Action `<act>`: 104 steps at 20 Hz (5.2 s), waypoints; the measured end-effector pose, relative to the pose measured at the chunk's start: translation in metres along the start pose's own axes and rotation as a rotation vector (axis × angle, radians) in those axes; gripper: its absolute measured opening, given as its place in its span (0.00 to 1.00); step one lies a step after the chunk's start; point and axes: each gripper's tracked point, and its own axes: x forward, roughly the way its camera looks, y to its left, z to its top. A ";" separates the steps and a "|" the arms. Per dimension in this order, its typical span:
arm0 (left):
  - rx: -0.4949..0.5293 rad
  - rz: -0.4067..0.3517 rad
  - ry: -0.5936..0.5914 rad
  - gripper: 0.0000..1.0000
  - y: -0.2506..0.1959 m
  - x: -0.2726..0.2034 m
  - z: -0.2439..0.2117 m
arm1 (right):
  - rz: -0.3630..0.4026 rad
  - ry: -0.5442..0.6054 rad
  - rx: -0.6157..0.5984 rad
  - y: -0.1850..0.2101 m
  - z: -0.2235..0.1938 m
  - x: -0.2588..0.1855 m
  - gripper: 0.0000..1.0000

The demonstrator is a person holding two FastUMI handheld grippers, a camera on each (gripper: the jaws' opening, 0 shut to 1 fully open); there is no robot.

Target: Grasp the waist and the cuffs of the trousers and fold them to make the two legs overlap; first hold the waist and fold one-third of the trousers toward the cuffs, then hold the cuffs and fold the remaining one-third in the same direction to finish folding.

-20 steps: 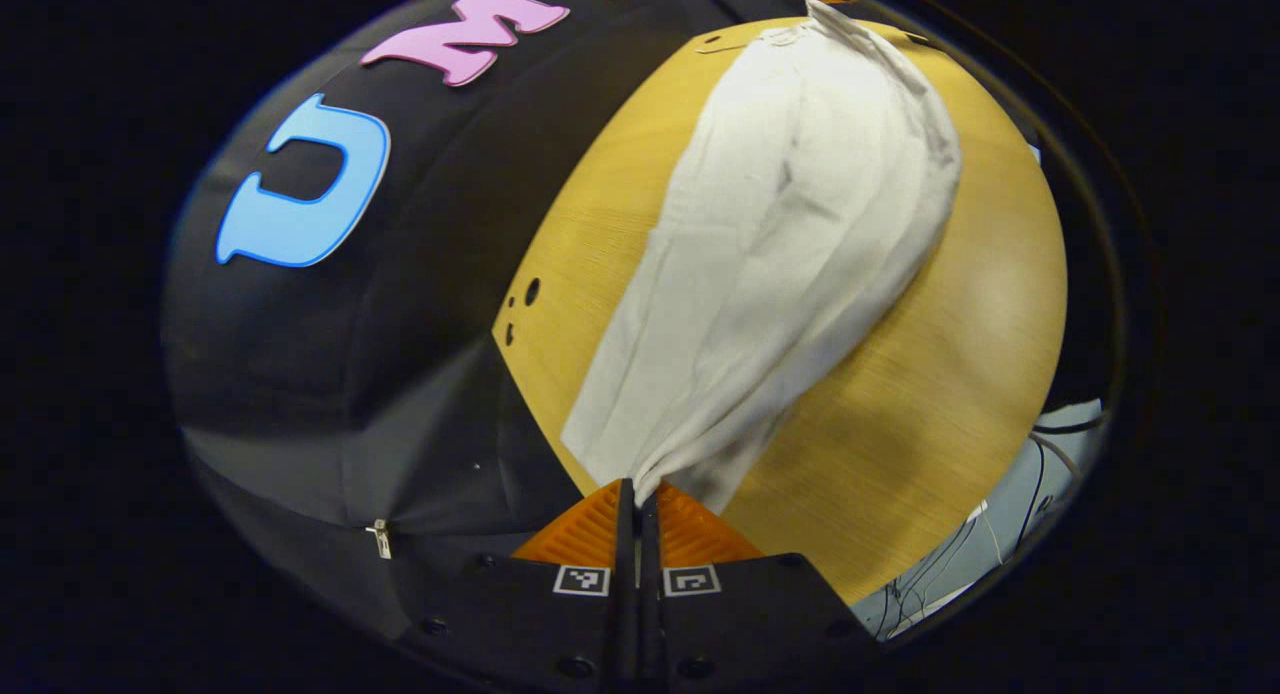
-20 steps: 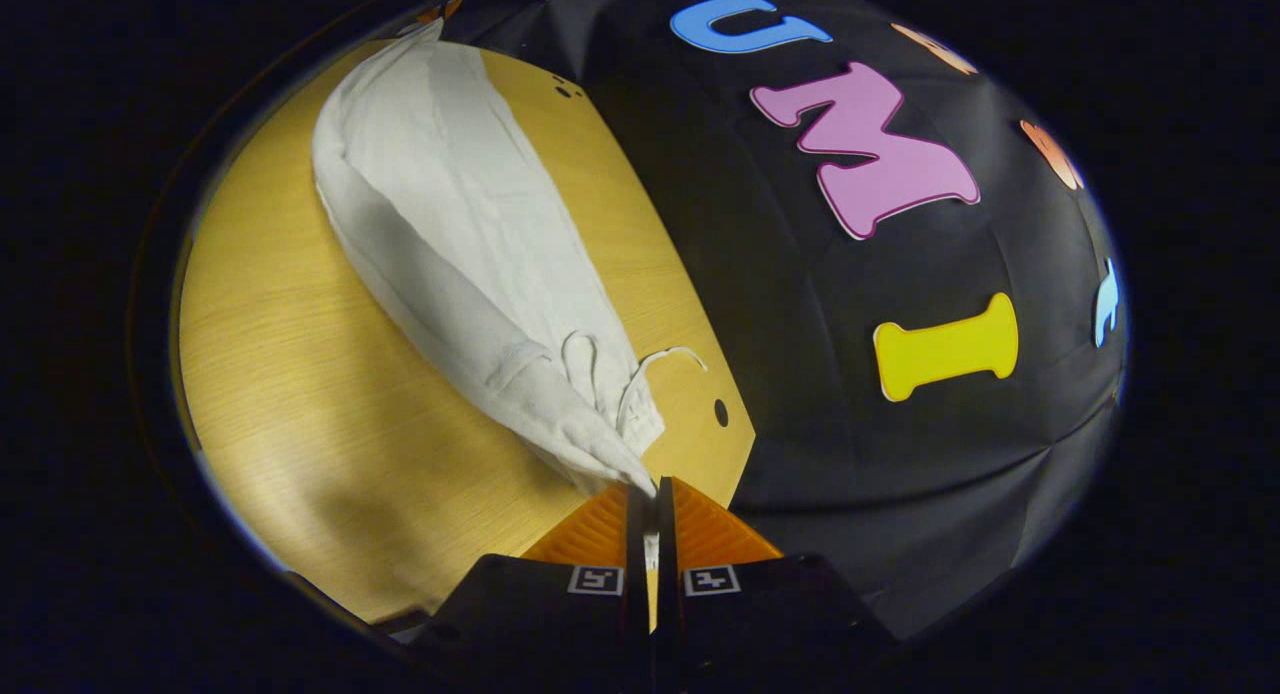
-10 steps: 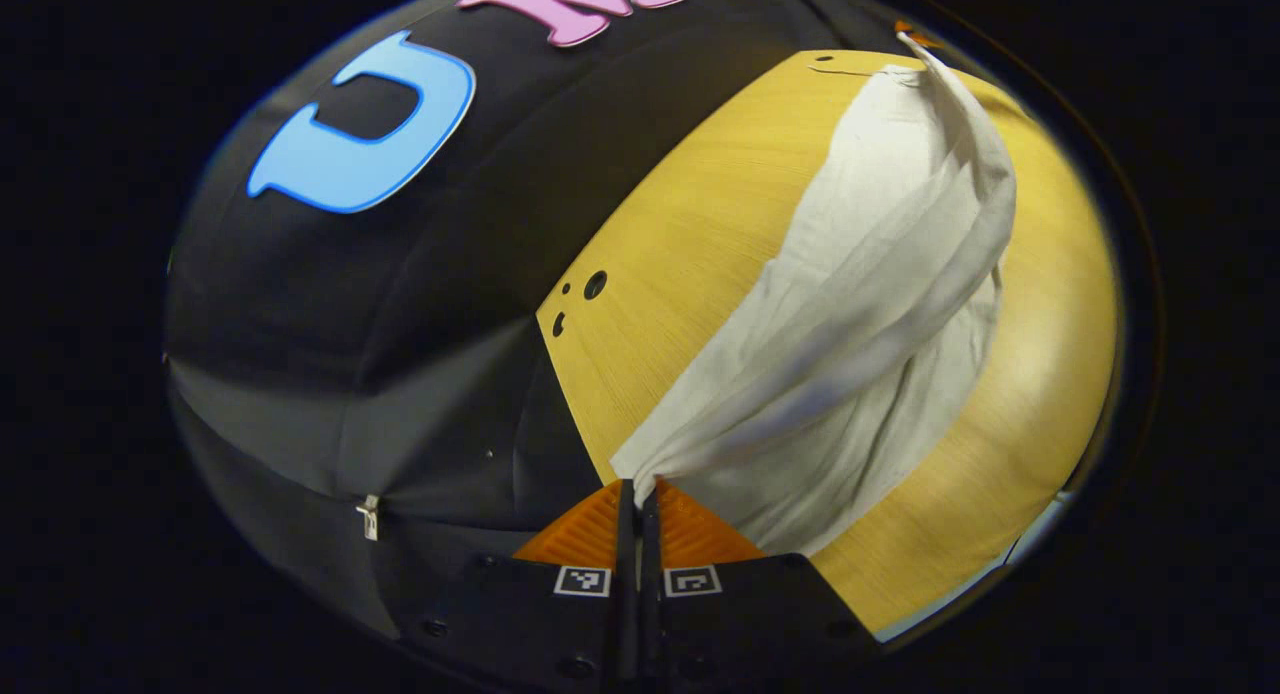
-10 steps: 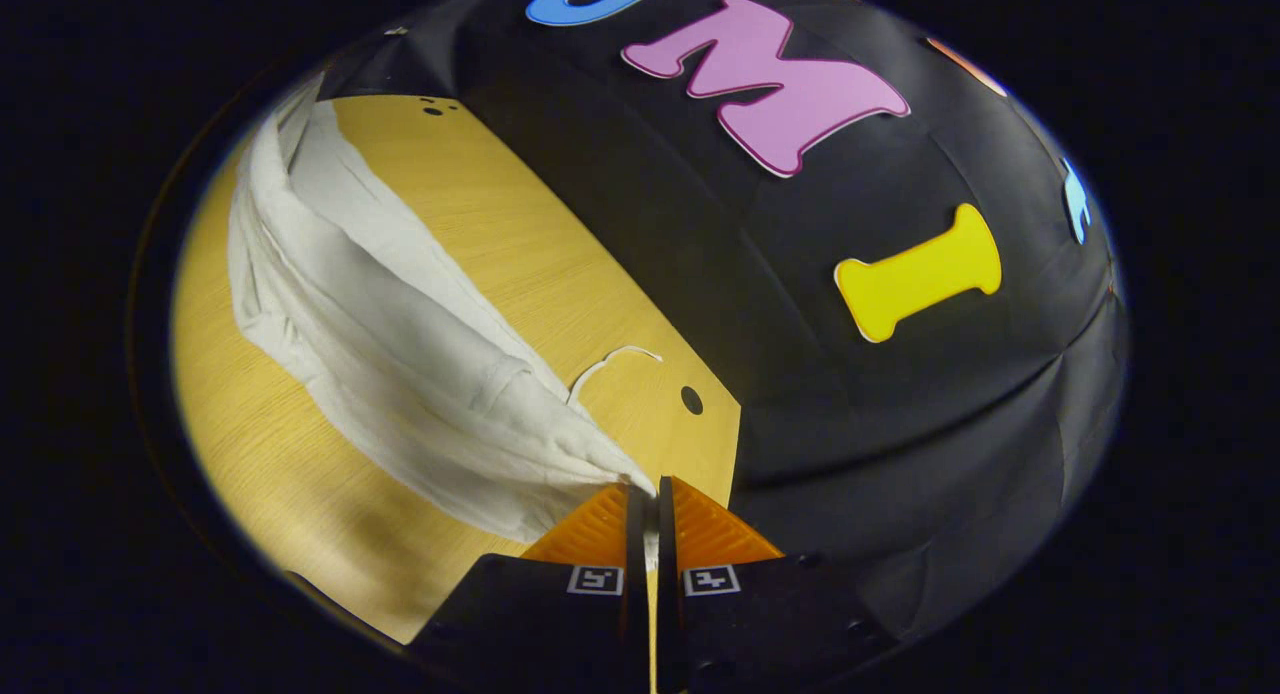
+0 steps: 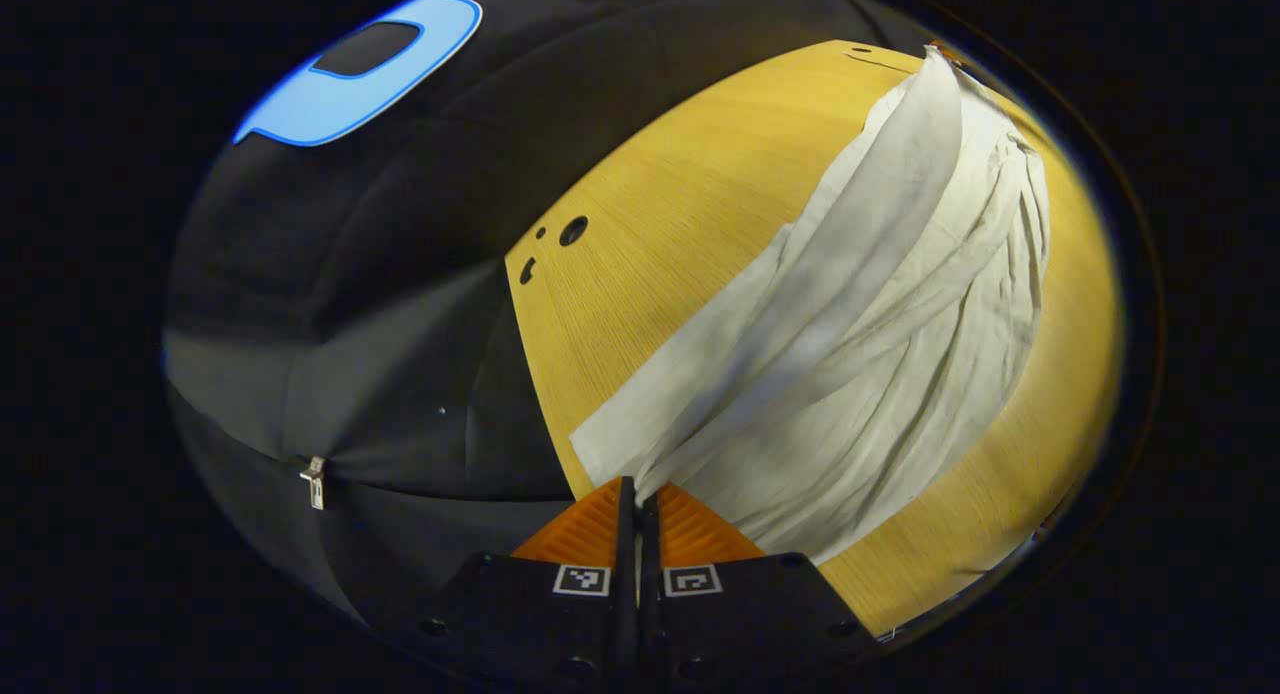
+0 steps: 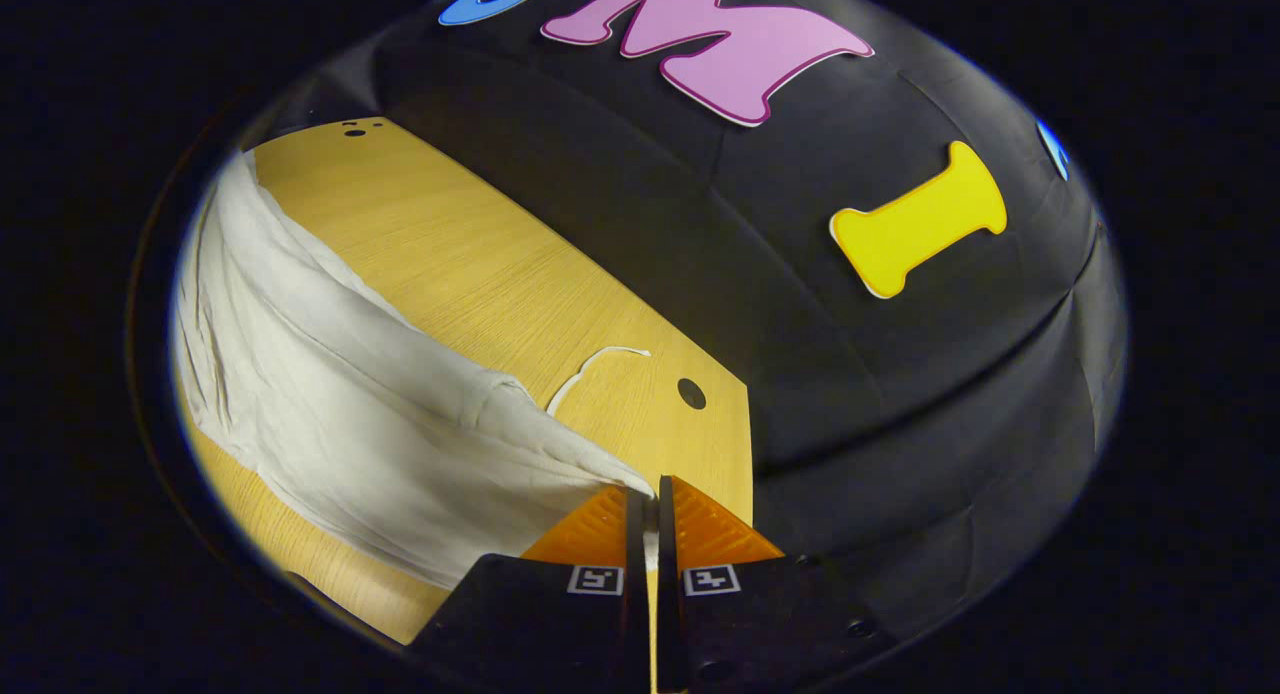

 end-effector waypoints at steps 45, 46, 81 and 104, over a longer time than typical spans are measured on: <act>-0.334 0.299 -0.029 0.96 0.065 -0.082 -0.059 | -0.113 -0.055 0.568 -0.035 0.008 -0.104 0.96; -0.437 0.251 -0.050 0.96 0.052 -0.084 -0.057 | -0.104 -0.047 0.624 -0.030 0.006 -0.107 0.96; -1.790 -0.276 -0.115 0.92 -0.075 -0.058 -0.024 | -0.001 0.231 2.020 0.075 -0.090 -0.040 0.97; -1.961 -0.251 -0.100 0.92 -0.057 -0.030 -0.006 | 0.040 0.304 1.896 0.067 -0.104 0.007 0.11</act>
